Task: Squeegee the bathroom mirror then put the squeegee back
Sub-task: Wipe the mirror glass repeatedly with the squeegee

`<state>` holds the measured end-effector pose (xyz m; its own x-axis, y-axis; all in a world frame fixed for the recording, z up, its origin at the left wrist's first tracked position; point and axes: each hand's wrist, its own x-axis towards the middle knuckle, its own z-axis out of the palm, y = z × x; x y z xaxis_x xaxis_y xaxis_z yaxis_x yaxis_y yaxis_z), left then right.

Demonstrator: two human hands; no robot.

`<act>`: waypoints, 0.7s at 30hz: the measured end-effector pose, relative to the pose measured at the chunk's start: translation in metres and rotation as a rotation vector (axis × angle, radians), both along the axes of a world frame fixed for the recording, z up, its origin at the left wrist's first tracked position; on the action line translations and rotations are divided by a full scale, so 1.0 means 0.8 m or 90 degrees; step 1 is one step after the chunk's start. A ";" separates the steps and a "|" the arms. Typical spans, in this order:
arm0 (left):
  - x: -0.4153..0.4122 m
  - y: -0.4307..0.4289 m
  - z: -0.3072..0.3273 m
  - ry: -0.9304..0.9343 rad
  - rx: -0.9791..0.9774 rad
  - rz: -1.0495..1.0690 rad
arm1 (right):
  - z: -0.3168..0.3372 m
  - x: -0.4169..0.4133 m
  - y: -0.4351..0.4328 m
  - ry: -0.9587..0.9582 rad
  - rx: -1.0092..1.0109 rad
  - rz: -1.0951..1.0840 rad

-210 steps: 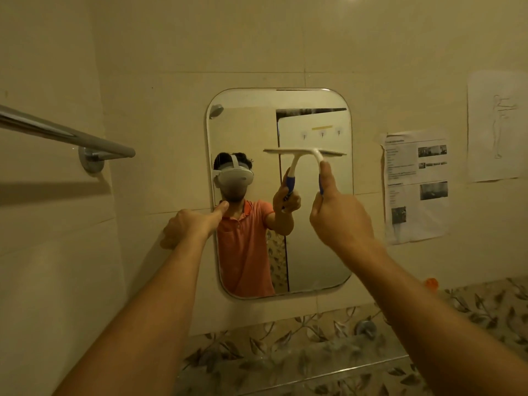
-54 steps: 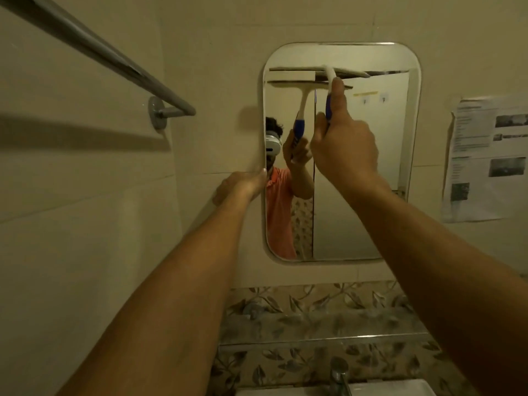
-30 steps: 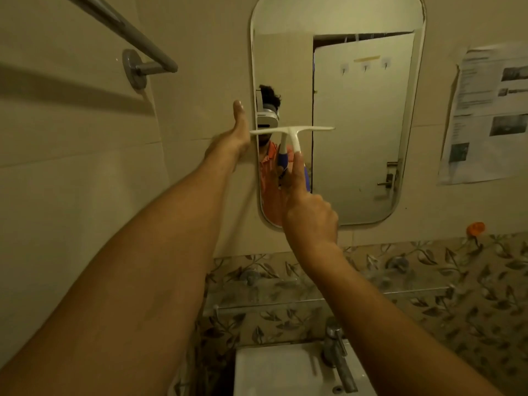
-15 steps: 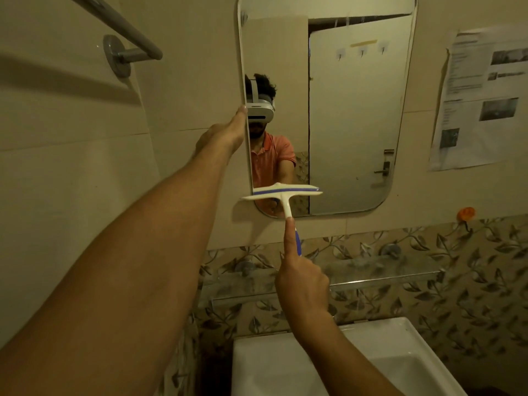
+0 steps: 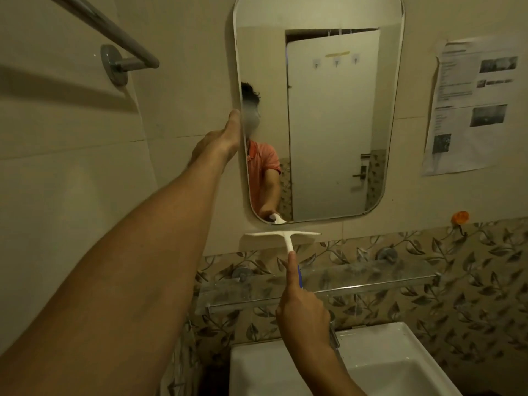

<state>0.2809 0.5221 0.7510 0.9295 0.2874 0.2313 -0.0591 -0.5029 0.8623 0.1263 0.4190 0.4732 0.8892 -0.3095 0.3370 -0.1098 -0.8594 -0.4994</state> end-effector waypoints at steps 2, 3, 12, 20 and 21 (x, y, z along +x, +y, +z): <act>-0.002 0.000 -0.001 0.000 0.029 0.015 | 0.004 -0.010 -0.008 -0.007 0.027 0.009; -0.002 0.001 -0.003 0.001 0.043 0.021 | 0.007 -0.018 -0.012 -0.013 0.039 0.014; 0.003 0.009 -0.005 0.008 -0.034 -0.011 | 0.013 -0.067 -0.054 -0.014 0.053 0.017; -0.042 0.003 -0.014 -0.010 0.063 0.076 | 0.074 -0.077 -0.089 -0.092 0.100 0.043; -0.048 0.003 -0.016 -0.013 0.073 0.091 | 0.081 -0.079 -0.092 -0.100 0.100 0.044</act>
<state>0.2425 0.5242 0.7381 0.8758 0.3872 0.2883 0.0033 -0.6021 0.7984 0.0632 0.3452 0.5384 0.8508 -0.3086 0.4252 0.0362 -0.7730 -0.6334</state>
